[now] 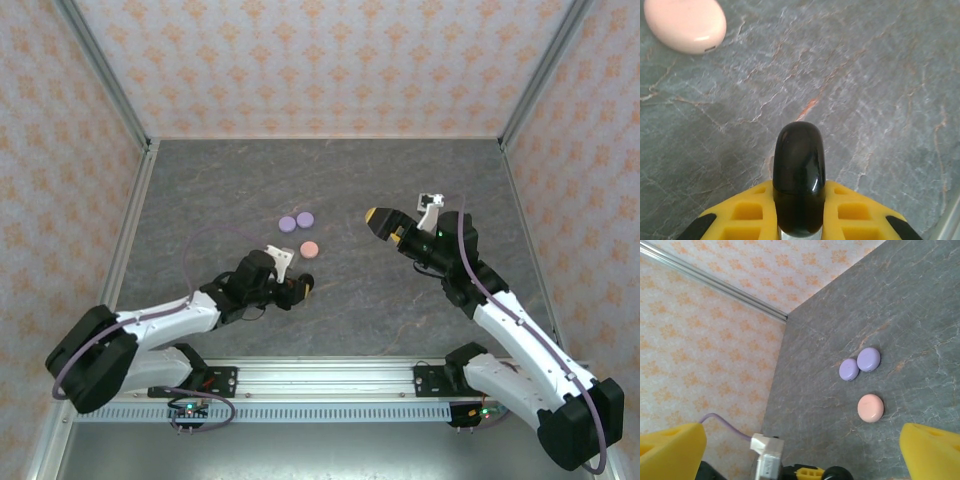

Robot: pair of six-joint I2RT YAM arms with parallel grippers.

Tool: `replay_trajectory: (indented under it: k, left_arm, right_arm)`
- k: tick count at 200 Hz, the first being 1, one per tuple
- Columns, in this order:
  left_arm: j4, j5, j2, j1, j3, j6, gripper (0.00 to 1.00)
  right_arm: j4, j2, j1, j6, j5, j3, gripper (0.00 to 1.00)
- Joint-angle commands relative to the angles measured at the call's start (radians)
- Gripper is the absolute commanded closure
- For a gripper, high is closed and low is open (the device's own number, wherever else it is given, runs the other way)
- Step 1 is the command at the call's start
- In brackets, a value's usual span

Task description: Insert wireless bluetooth earbuds into charging case

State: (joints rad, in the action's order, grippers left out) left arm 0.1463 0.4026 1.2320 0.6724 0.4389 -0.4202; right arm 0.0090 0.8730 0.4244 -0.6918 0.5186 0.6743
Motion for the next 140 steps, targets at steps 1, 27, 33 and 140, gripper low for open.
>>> replay_trajectory:
  k: [1, 27, 33, 140]
  left_arm:
    - [0.058, -0.009, 0.061, -0.006, 0.036, -0.042, 1.0]
    - [0.097, 0.009, 0.144, -0.007, 0.058, -0.07, 1.0]
    - [0.099, 0.014, 0.161, -0.007, 0.065, -0.076, 1.0]
    - [-0.052, -0.066, 0.249, -0.009, 0.147, -0.053, 0.55]
  right_arm:
    - [0.042, -0.017, -0.004, -0.008, -0.026, -0.003, 0.01]
    - [0.011, -0.017, -0.004, 0.004, -0.028, 0.008, 0.01]
    - [0.004, -0.017, -0.004, 0.009, -0.026, 0.012, 0.01]
    - [-0.223, -0.017, -0.003, 0.154, -0.093, 0.108, 0.01]
